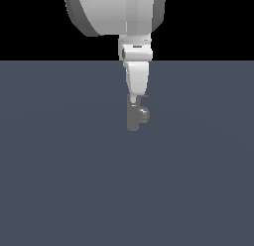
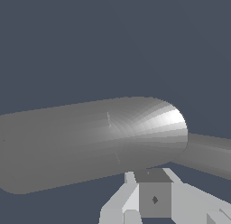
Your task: Turn on the faucet by rotating a designated handle.
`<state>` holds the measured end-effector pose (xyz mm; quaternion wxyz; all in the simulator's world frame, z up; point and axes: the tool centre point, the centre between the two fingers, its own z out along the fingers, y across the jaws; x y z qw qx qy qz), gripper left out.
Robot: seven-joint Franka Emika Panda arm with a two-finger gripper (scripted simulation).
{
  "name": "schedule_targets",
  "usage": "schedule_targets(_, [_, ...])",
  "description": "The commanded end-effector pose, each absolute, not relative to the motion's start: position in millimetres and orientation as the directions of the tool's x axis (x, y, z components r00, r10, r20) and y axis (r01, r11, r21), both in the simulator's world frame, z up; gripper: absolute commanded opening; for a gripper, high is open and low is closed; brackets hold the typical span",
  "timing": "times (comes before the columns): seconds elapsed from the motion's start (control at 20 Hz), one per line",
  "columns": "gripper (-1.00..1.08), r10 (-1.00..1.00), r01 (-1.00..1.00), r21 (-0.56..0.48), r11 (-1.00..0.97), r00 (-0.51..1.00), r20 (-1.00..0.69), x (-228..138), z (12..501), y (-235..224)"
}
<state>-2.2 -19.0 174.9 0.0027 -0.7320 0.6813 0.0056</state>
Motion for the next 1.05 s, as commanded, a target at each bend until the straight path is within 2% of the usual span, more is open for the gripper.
schedule_targets(0.0, [-1.0, -0.998, -0.998, -0.003, -0.058, 0.058, -0.008, 5.8, 174.6, -34.1])
schedule_targets(1.0, [-1.0, -1.0, -1.0, 0.0, -0.022, 0.022, 0.0, 40.5, 172.9, -110.5])
